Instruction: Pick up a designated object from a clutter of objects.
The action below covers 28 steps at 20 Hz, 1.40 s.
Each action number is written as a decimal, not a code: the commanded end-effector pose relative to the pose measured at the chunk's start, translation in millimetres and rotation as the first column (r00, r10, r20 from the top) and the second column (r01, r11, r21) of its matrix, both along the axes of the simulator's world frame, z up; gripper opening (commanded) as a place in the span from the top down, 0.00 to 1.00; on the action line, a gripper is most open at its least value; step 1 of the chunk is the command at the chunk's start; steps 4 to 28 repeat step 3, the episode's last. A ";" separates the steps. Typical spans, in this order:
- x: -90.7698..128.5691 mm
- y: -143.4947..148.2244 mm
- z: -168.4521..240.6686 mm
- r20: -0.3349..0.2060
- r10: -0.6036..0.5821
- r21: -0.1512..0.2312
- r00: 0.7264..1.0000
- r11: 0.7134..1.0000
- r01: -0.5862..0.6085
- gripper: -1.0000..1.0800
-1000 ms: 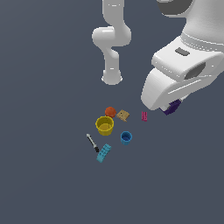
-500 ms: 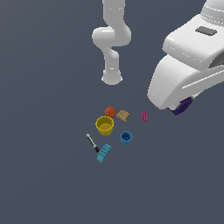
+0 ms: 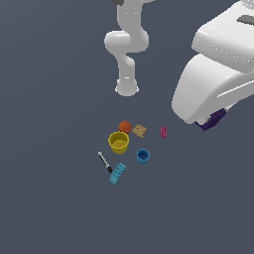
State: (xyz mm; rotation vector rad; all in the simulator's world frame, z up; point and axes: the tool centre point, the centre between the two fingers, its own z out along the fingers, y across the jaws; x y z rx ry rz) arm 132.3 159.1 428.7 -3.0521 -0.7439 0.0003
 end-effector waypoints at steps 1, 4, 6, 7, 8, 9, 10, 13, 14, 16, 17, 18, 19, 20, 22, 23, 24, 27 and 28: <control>1.1 0.1 1.6 0.000 0.000 0.000 1.000 1.000 0.000 1.00; 1.3 0.1 1.9 0.000 0.000 0.000 1.000 1.000 0.000 1.00; 1.3 0.1 1.9 0.000 0.000 0.000 1.000 1.000 0.000 1.00; 1.3 0.1 1.9 0.000 0.000 0.000 1.000 1.000 0.000 1.00; 1.3 0.1 1.9 0.000 0.000 0.000 1.000 1.000 0.000 1.00; 1.3 0.1 1.9 0.000 0.000 0.000 1.000 1.000 0.000 1.00; 1.3 0.1 1.9 0.000 0.000 0.000 1.000 1.000 0.000 1.00; 1.3 0.1 1.9 0.000 0.000 0.000 1.000 1.000 0.000 1.00; 1.3 0.1 1.9 0.000 0.000 0.000 1.000 1.000 0.000 1.00; 1.3 0.1 1.9 0.000 0.000 0.000 1.000 1.000 0.000 1.00; 1.3 0.1 1.9 0.000 0.000 0.000 1.000 1.000 0.000 1.00; 1.3 0.1 1.9 0.000 0.000 0.000 1.000 1.000 0.000 1.00; 1.3 0.1 1.9 0.000 0.000 0.000 1.000 1.000 0.000 1.00; 1.3 0.1 1.9 0.000 0.000 0.000 1.000 1.000 0.000 1.00; 1.3 0.1 1.9 0.000 0.000 0.000 1.000 1.000 0.000 1.00; 1.3 0.1 1.9 0.000 0.000 0.000 1.000 1.000 0.000 1.00; 1.3 0.1 1.9 0.000 0.000 0.000 1.000 1.000 0.000 1.00; 1.3 0.1 1.9 0.000 0.000 0.000 1.000 1.000 0.000 1.00; 1.3 0.1 1.9 0.000 0.000 0.000 1.000 1.000 0.000 1.00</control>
